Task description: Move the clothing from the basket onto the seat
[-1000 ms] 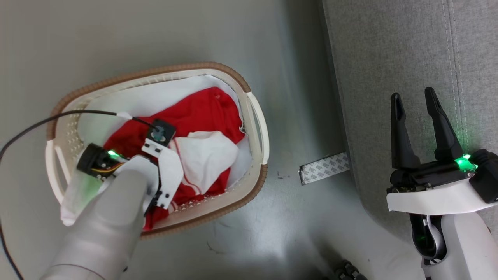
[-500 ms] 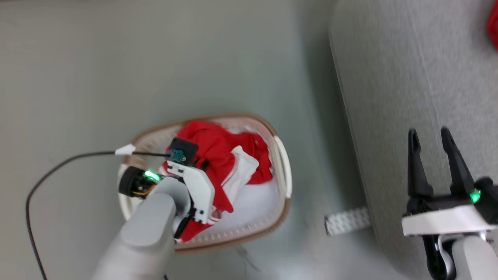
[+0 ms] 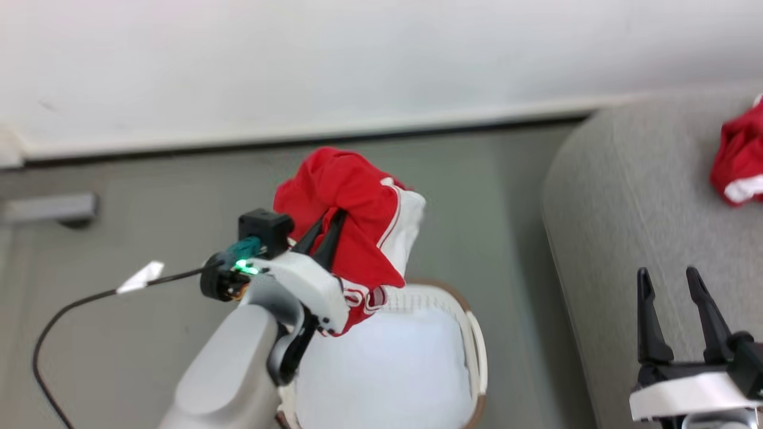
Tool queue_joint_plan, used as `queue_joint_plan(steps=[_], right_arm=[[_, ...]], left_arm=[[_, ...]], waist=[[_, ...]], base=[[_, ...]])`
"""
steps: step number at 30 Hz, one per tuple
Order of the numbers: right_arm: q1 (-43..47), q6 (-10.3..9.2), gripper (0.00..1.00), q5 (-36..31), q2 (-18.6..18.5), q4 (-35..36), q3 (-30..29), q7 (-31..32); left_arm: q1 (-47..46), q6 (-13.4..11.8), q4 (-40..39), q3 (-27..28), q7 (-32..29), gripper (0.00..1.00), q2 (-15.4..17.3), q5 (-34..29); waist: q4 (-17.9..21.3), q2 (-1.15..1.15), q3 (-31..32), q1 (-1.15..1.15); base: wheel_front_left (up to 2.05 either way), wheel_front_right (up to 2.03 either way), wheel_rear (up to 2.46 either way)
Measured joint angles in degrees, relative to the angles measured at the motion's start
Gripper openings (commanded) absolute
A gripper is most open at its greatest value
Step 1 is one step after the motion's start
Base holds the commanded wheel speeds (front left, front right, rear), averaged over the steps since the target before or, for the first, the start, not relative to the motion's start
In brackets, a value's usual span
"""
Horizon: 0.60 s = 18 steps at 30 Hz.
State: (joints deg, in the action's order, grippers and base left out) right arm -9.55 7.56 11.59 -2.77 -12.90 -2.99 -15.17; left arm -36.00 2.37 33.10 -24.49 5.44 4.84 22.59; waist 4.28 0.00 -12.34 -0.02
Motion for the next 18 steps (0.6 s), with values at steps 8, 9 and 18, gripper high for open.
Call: queue_joint_plan(steps=[8,9,18], right_arm=[[5.17,0.0,1.0,-0.82,0.0,0.45,-0.32,0.0],[5.17,0.0,1.0,-0.82,0.0,0.45,-0.32,0.0],[9.23,0.0,1.0,-1.09,-0.05,4.58,3.09,0.0]], left_arm=[[8.14,-3.0,-17.8,1.65,-6.44,0.0,4.77,1.18],[8.14,-3.0,-17.8,1.65,-6.44,0.0,4.77,1.18],[14.2,-5.89,-29.97,1.81,-11.85,0.0,8.77,1.2]], waist=[[-1.9,0.0,9.25,0.0],[-1.9,0.0,9.25,0.0],[-1.71,0.0,14.03,0.0]], base=[[0.0,0.0,0.0],[0.0,0.0,0.0],[0.0,0.0,0.0]])
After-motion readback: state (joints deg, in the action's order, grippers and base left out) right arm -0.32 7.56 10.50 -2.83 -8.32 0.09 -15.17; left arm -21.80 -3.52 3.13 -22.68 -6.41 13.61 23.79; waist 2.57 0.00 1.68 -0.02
